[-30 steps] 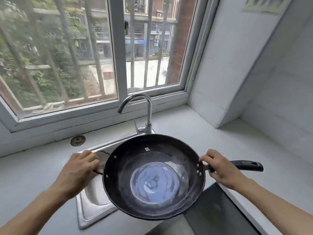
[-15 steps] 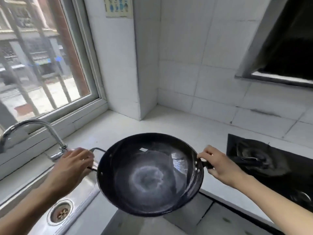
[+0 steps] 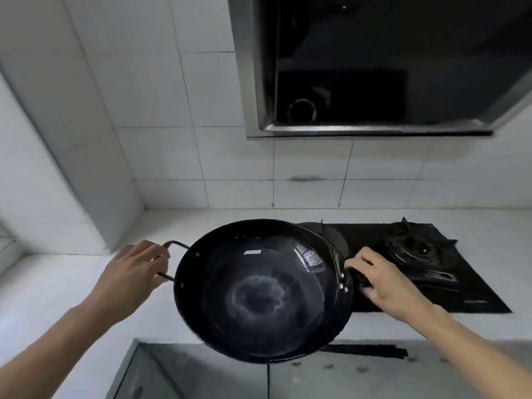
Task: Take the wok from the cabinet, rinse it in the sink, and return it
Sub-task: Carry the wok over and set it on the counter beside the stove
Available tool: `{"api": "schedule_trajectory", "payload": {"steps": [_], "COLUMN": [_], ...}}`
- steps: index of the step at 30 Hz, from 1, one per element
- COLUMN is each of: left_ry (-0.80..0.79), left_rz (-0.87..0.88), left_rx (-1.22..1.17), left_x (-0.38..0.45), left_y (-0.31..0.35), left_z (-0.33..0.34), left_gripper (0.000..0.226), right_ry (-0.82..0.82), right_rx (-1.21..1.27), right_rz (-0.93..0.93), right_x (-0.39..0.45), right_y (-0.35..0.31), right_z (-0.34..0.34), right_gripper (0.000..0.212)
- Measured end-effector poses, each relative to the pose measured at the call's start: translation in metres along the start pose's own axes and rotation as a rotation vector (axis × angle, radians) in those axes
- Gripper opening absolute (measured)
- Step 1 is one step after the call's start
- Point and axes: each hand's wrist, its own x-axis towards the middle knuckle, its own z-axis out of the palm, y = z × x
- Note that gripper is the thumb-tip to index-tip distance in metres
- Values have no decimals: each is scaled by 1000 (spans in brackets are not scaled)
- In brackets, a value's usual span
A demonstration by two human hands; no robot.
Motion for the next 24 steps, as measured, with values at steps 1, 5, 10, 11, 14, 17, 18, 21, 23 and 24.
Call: {"api": "schedule_trajectory", "payload": {"steps": [1, 5, 10, 11, 14, 17, 18, 21, 23, 24], "left_ry": [14, 51, 100, 112, 141, 192, 205, 243, 254, 264], "left_rz": [31, 110, 237, 268, 368, 476, 527, 647, 706, 725], "left_rx": [-22, -121, -250, -276, -342, -375, -384, -399, -420, -429], "left_x": [14, 59, 110, 118, 142, 169, 177, 198, 209, 215], "left_y": [3, 12, 30, 37, 63, 101, 116, 161, 191, 206], "left_z": [5, 31, 61, 66, 80, 80, 77, 63, 53, 48], "left_gripper": [16, 12, 22, 20, 17, 15, 23, 11, 5, 7], "right_ry": [8, 67, 119, 127, 143, 142, 149, 183, 214, 229], "right_rx": [-12, -39, -148, -170, -235, -294, -310, -340, -337, -329], "right_rz": [29, 153, 322, 359, 441, 530, 558, 663, 729, 753], "right_x": [-8, -41, -92, -102, -138, -183, -199, -244, -271, -284], "right_y": [5, 14, 1, -1, -12, -24, -28, -32, -31, -29], "right_z": [-4, -18, -40, -47, -65, -80, -85, -98, -104, -107], "right_gripper": [63, 63, 63, 61, 58, 56, 56, 56, 55, 55]}}
